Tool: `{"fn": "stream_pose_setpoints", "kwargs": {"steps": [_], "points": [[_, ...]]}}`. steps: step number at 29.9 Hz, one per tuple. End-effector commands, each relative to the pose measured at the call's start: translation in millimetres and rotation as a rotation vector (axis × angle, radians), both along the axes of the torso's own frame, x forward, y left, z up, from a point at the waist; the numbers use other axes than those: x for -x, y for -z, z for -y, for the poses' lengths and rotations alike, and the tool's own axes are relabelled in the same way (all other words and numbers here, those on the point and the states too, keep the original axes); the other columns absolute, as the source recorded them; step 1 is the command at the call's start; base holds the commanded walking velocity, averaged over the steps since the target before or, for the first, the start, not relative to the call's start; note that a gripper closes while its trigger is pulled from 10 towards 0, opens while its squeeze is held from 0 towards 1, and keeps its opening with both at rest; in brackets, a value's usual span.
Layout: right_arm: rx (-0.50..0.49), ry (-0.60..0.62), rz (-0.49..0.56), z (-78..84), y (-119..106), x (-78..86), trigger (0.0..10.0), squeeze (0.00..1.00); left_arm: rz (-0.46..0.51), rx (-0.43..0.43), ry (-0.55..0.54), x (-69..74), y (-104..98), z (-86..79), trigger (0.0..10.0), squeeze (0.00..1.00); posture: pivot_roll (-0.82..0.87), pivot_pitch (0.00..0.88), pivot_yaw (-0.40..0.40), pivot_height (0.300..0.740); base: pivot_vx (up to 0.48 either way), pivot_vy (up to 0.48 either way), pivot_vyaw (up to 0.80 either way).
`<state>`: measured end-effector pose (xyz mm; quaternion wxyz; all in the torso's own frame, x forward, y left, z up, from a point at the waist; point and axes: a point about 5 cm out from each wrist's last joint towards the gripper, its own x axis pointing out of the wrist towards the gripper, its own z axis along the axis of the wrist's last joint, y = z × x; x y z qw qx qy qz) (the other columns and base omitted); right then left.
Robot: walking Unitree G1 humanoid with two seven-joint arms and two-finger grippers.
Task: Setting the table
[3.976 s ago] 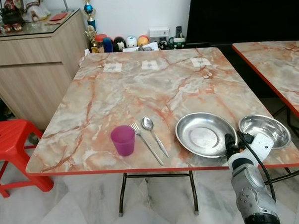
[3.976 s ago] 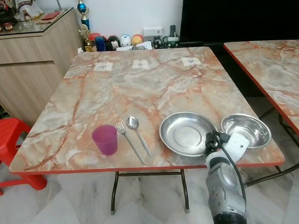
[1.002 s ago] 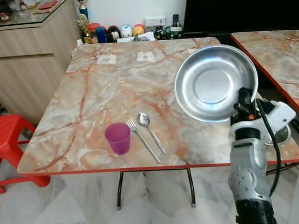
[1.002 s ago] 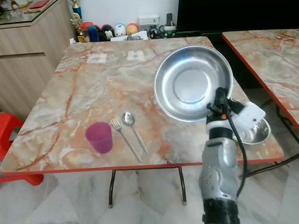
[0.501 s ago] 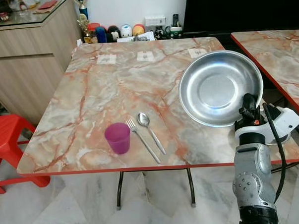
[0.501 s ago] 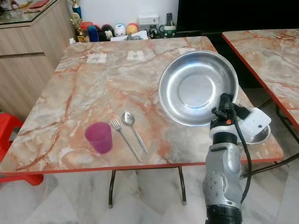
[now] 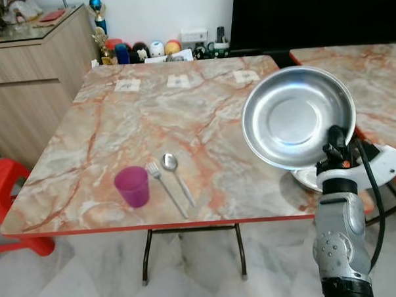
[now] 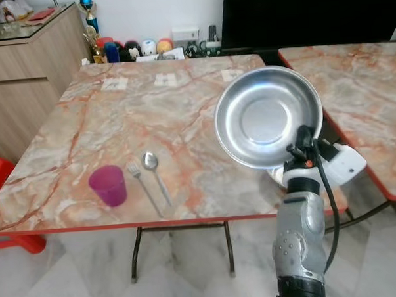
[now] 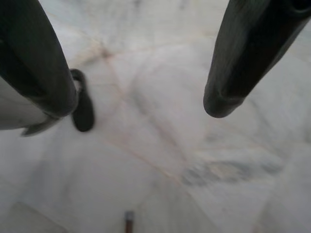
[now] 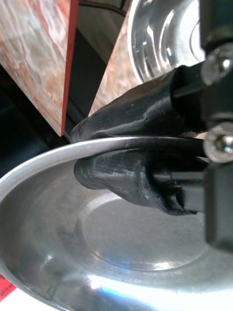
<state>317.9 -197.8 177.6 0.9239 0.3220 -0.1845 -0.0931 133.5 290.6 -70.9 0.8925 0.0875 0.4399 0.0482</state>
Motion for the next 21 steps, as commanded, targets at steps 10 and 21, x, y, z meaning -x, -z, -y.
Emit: {"fn": "stream_pose_setpoints", "kwargs": {"steps": [10, 21], "points": [[0.0, -0.004, 0.044, -0.7, -12.1, -0.2, 10.0, 0.0, -0.043, 0.023, 0.017, 5.3, 14.1, 30.0, 10.0, 0.0, -0.02, 0.039, 0.005, 0.74, 0.0, -0.469, 0.0], [0.002, 0.0, 0.04, 1.0, -12.5, -0.6, 10.0, 0.0, -0.018, 0.039, 0.051, -10.4, 16.4, 55.7, 10.0, 0.0, -0.03, 0.044, 0.004, 0.74, 0.0, -0.469, 0.0]]}}
